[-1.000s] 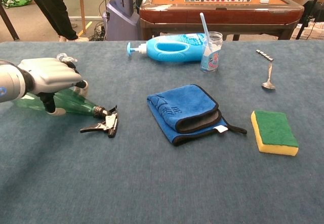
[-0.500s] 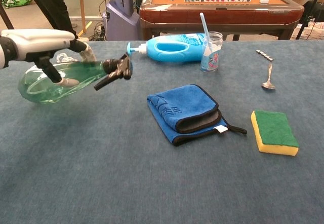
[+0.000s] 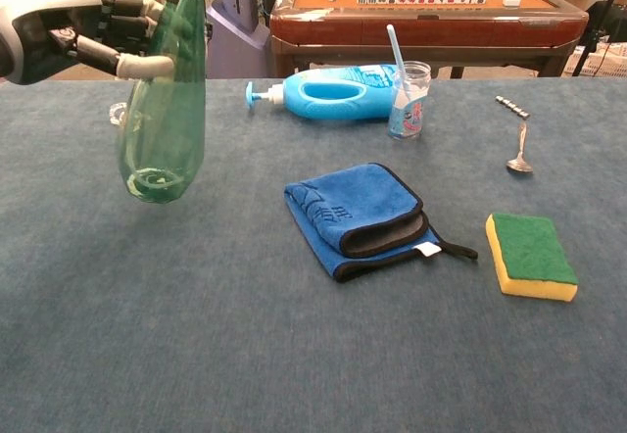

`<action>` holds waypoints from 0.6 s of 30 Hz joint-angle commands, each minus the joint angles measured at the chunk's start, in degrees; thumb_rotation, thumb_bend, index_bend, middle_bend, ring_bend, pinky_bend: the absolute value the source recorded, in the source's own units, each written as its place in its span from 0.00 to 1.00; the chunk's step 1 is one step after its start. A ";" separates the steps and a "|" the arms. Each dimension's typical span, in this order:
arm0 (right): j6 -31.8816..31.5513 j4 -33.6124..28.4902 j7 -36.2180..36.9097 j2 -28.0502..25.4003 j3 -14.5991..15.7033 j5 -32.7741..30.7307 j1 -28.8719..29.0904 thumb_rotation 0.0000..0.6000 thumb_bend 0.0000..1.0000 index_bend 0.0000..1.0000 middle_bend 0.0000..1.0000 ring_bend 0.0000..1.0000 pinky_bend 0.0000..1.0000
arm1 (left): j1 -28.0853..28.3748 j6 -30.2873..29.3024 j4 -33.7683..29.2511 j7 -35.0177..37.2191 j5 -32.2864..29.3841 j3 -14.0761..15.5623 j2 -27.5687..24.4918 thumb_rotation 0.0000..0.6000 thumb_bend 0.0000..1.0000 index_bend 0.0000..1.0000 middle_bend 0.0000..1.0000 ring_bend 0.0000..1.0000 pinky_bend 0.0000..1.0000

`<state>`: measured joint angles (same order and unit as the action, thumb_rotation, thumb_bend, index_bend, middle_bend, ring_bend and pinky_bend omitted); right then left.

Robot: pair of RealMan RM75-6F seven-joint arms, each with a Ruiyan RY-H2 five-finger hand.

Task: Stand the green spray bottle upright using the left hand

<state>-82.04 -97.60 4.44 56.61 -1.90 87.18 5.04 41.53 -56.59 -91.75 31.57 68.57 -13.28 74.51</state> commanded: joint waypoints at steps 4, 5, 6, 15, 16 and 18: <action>0.06 -0.16 -0.23 -0.02 -0.03 -0.19 -0.03 1.00 0.20 0.09 0.06 0.00 0.00 | -2.19 -1.46 6.91 8.58 2.01 -2.47 5.53 1.00 0.36 0.41 0.38 0.14 0.00; 0.12 -0.19 -0.29 -0.02 -0.02 -0.21 -0.02 1.00 0.20 0.09 0.06 0.00 0.00 | -2.41 -2.16 8.18 9.08 2.41 -2.51 6.53 1.00 0.36 0.41 0.38 0.14 0.00; 0.15 -0.23 -0.34 -0.02 -0.03 -0.23 -0.01 1.00 0.20 0.09 0.06 0.00 0.00 | -2.55 -2.67 9.20 9.39 2.64 -2.58 7.30 1.00 0.36 0.41 0.38 0.14 0.00; 0.24 -0.57 -0.82 -0.02 -0.13 -0.35 0.06 1.00 0.20 0.09 0.06 0.00 0.00 | -3.13 -3.68 19.25 9.67 3.41 -1.84 13.62 1.00 0.35 0.40 0.38 0.14 0.00; 0.23 -0.62 -0.87 -0.04 -0.15 -0.36 0.06 1.00 0.20 0.09 0.06 0.00 0.00 | -3.18 -3.73 19.99 9.65 3.41 -1.84 14.08 1.00 0.35 0.39 0.38 0.14 0.00; 0.17 -0.73 -0.96 -0.12 -0.15 -0.38 0.02 1.00 0.20 0.09 0.06 0.00 0.00 | -3.32 -3.84 21.52 9.55 3.31 -1.93 15.06 1.00 0.35 0.39 0.37 0.14 0.00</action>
<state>-81.86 -98.33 3.49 56.50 -2.05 86.80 5.06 38.42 -60.33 -71.31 41.15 71.86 -15.29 88.62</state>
